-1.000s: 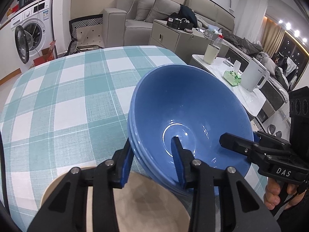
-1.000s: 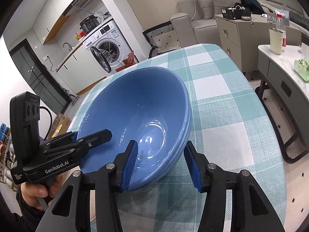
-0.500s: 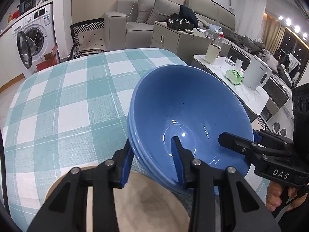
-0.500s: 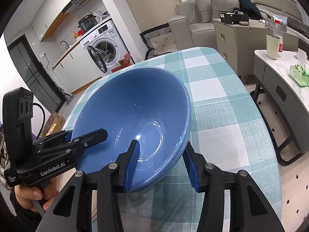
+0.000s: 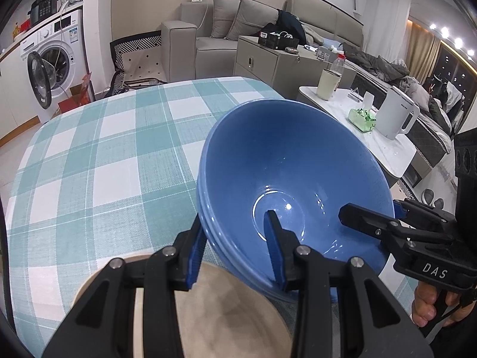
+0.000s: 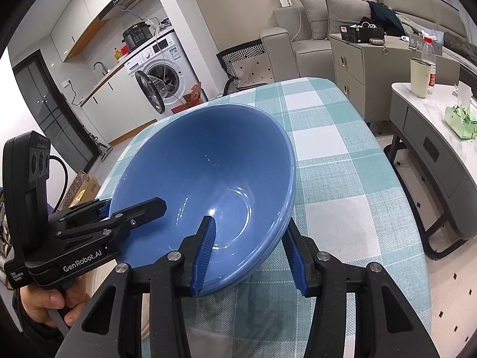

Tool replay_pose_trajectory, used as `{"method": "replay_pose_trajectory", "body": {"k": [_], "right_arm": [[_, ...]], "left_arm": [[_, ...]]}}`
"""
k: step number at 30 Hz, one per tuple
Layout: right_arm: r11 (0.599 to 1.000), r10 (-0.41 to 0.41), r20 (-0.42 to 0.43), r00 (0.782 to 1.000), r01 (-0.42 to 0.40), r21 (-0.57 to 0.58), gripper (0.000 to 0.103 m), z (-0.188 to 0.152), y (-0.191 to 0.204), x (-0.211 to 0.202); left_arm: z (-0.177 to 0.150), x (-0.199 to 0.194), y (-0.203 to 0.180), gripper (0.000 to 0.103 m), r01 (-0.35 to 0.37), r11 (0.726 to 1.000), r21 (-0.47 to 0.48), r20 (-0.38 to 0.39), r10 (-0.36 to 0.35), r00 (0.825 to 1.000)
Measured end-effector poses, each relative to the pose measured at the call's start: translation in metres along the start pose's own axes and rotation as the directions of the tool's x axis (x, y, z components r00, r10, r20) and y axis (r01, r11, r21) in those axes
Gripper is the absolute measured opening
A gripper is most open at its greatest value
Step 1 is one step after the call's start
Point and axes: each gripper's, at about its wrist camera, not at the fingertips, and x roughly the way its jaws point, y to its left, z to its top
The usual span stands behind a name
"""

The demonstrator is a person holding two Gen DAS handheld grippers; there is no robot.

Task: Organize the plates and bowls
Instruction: 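Lift the nested blue bowls and carry them over the cream plate stack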

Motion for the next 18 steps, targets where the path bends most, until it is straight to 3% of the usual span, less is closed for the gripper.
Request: {"method": "replay_pose_trajectory", "body": {"k": [18], "right_arm": [[0.998, -0.004, 0.083, 0.997, 0.009, -0.064, 0.047, 0.007, 0.033, -0.051]], "left_arm": [[0.000, -0.060, -0.004, 0.037, -0.006, 1.000, -0.015, 0.090, 0.007, 0.996]]}}
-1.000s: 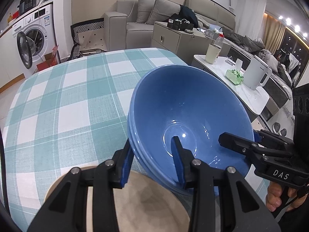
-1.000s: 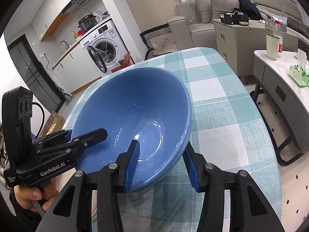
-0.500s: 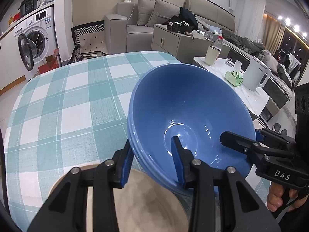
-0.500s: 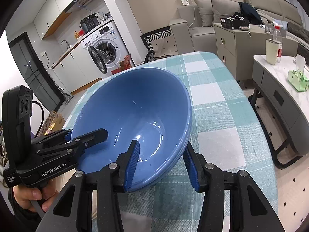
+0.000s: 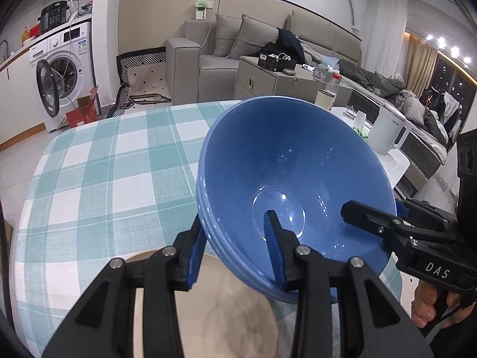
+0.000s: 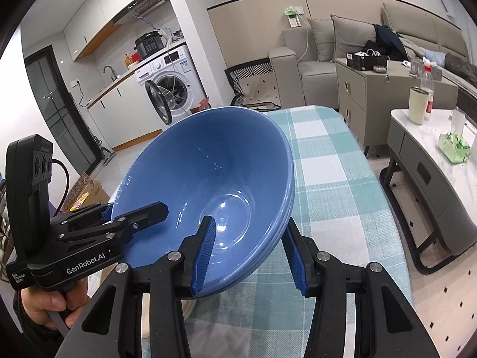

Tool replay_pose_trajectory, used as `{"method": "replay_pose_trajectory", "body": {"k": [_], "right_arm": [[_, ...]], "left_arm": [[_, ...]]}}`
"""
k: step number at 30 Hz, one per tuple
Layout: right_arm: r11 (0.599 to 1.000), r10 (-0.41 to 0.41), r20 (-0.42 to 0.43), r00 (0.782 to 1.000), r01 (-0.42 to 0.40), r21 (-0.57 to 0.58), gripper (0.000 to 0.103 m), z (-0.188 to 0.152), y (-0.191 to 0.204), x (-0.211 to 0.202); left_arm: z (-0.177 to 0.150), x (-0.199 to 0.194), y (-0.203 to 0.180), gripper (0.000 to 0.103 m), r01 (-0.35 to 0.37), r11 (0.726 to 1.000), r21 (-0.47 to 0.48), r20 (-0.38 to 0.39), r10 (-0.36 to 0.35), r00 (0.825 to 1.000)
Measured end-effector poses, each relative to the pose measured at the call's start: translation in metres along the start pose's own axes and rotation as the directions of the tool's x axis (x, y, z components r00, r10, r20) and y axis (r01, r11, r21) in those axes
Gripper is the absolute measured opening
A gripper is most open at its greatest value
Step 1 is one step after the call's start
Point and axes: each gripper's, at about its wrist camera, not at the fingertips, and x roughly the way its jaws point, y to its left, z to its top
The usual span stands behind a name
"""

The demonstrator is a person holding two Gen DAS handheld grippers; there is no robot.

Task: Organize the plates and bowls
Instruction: 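Lift the nested blue bowls and carry them over the cream plate stack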

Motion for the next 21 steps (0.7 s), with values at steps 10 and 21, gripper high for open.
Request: {"method": "replay_pose_trajectory", "body": {"k": [10, 21], "right_arm": [[0.998, 0.039, 0.004, 0.999, -0.039, -0.058, 0.047, -0.002, 0.040, -0.014], [0.985, 0.120, -0.061, 0.991, -0.127, -0.118, 0.047, -0.019, 0.093, 0.003]], "left_arm": [[-0.015, -0.046, 0.018, 0.037, -0.064, 0.997, -0.042, 0.035, 0.065, 0.997], [-0.055, -0.080, 0.060, 0.037, -0.150, 0.980, -0.129, 0.036, 0.156, 0.987]]}}
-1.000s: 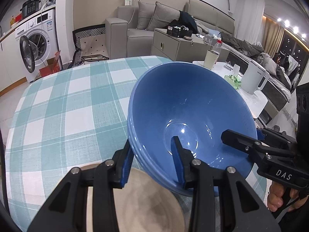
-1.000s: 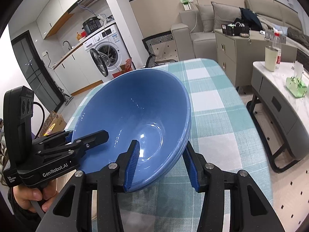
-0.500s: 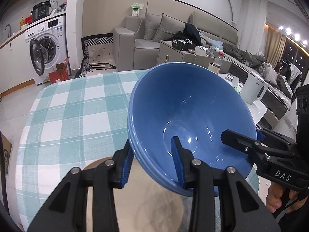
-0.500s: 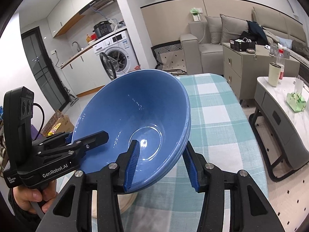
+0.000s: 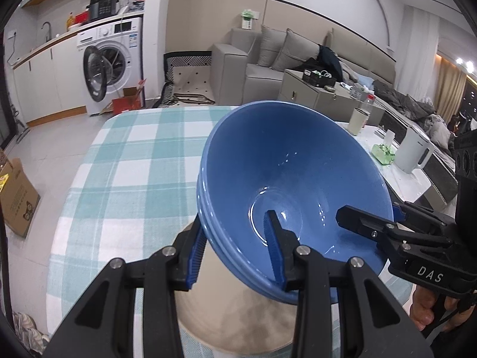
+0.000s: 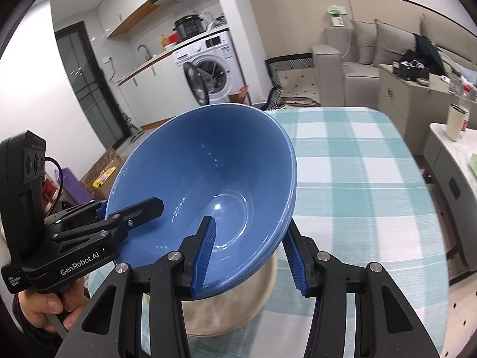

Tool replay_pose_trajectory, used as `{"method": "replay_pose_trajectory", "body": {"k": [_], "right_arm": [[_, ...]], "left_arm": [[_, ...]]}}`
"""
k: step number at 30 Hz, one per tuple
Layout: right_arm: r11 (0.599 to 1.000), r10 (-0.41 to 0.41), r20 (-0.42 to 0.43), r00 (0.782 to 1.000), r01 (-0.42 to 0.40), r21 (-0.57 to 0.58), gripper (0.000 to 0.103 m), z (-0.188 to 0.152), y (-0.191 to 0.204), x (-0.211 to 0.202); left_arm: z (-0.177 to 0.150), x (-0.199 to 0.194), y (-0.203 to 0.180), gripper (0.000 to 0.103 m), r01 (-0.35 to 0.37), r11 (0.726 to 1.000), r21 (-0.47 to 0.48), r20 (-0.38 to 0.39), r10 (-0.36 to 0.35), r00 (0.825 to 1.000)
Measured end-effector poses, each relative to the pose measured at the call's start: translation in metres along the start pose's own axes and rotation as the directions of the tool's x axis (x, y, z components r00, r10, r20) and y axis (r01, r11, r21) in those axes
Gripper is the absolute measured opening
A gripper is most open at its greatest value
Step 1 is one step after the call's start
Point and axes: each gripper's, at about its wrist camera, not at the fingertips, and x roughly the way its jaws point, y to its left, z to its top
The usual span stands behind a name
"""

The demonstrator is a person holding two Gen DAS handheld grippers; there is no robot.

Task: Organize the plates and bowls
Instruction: 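Lift the nested blue bowls and carry them over the cream plate stack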

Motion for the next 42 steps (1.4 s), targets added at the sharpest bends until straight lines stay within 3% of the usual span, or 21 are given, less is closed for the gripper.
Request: {"method": "replay_pose_trajectory", "body": {"k": [8, 19, 42], "right_arm": [[0.999, 0.040, -0.052, 0.998, -0.041, -0.019, 0.047, -0.012, 0.023, 0.024], [0.999, 0.027, -0.104, 0.994, -0.030, -0.028, 0.047, -0.018, 0.027, 0.045], [0.999, 0.027, -0.143, 0.989, -0.030, -0.015, 0.047, -0.014, 0.018, 0.055]], "left_arm": [[-0.020, 0.002, 0.025, 0.037, -0.035, 0.999, -0.041, -0.023, 0.034, 0.999], [-0.032, 0.018, 0.036, 0.037, -0.033, 0.998, -0.061, -0.072, 0.028, 0.997], [-0.025, 0.029, 0.041, 0.039, 0.005, 0.997, -0.071, -0.088, -0.011, 0.996]]}}
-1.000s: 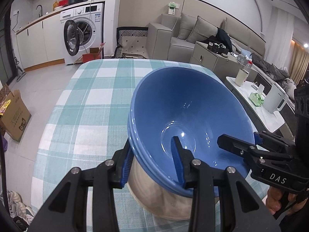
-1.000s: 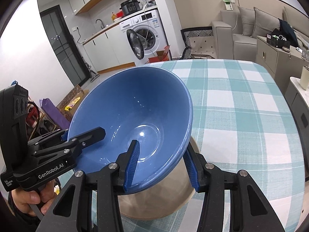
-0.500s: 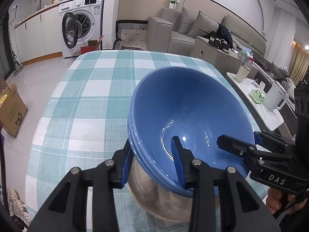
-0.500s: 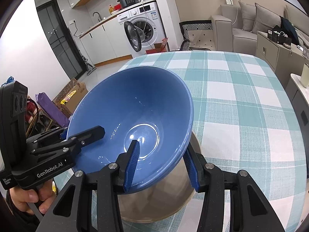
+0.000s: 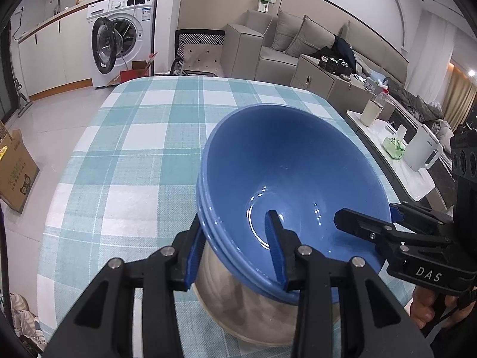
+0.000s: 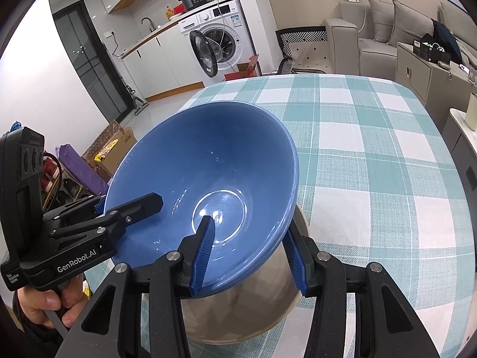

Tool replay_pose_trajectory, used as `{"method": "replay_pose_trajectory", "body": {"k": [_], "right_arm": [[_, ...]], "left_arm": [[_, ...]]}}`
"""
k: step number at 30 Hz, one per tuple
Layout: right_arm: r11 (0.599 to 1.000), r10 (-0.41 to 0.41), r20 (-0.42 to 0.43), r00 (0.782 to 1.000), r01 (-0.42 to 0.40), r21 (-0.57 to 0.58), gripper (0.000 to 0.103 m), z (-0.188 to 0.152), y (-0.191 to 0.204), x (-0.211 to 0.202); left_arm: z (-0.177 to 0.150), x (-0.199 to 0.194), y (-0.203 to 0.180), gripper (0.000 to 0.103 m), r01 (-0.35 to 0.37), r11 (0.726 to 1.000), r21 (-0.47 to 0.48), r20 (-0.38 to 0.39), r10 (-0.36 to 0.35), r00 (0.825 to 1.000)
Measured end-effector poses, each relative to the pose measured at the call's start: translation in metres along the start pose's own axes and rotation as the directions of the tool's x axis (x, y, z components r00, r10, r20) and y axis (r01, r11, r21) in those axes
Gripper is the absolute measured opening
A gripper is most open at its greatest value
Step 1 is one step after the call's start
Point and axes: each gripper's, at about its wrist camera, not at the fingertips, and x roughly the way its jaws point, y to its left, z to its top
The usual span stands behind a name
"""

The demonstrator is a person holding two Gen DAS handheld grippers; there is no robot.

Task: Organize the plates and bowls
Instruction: 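Lift the nested blue bowls and carry them over the cream plate stack, then lower the nested bowls onto the cream plates and open both grippers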

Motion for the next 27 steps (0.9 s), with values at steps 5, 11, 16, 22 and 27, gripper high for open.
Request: {"method": "replay_pose_trajectory", "body": {"k": [5, 11, 16, 22, 27], "right_arm": [[1.000, -0.008, -0.005, 1.000, 0.008, -0.001, 0.047, 0.000, 0.001, 0.000], [1.000, -0.008, -0.012, 1.000, 0.008, 0.004, 0.047, 0.001, 0.002, -0.002], [1.000, -0.006, -0.012, 1.000, 0.006, 0.006, 0.047, 0.000, 0.001, -0.001], [1.000, 0.007, 0.013, 1.000, -0.007, 0.000, 0.052, -0.001, -0.001, -0.004], [1.000, 0.003, 0.036, 0.999, -0.003, 0.022, 0.069, -0.005, -0.014, -0.013]], "left_arm": [[0.000, 0.000, -0.003, 0.038, -0.012, 1.000, 0.012, -0.007, 0.012, 1.000], [0.000, 0.000, -0.005, 0.038, -0.015, 1.000, 0.020, -0.014, 0.015, 1.000], [0.000, 0.001, -0.004, 0.040, -0.005, 1.000, 0.020, -0.016, 0.005, 1.000], [0.001, -0.001, 0.002, 0.052, 0.004, 1.000, 0.018, 0.008, -0.004, 1.000], [-0.001, -0.012, 0.012, 0.061, 0.017, 1.000, -0.005, 0.037, -0.016, 0.999]]}}
